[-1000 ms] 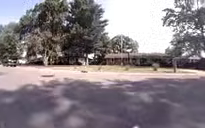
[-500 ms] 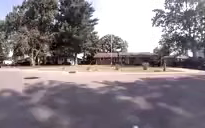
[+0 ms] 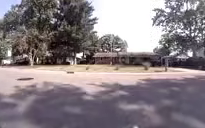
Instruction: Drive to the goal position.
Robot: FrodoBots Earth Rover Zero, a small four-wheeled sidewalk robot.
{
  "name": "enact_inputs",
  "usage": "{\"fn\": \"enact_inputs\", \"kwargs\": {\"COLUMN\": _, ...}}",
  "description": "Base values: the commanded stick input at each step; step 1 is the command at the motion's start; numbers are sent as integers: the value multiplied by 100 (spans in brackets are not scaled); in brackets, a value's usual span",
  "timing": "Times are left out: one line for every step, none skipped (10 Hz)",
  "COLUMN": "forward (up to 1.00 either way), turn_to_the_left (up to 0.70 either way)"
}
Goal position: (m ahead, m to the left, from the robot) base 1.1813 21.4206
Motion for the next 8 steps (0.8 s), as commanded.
{"fn": "enact_inputs", "kwargs": {"forward": 69, "turn_to_the_left": 3}}
{"fn": "enact_inputs", "kwargs": {"forward": 69, "turn_to_the_left": 3}}
{"fn": "enact_inputs", "kwargs": {"forward": 69, "turn_to_the_left": 3}}
{"fn": "enact_inputs", "kwargs": {"forward": 69, "turn_to_the_left": 3}}
{"fn": "enact_inputs", "kwargs": {"forward": 69, "turn_to_the_left": 3}}
{"fn": "enact_inputs", "kwargs": {"forward": 69, "turn_to_the_left": 3}}
{"fn": "enact_inputs", "kwargs": {"forward": 69, "turn_to_the_left": 3}}
{"fn": "enact_inputs", "kwargs": {"forward": 69, "turn_to_the_left": 3}}
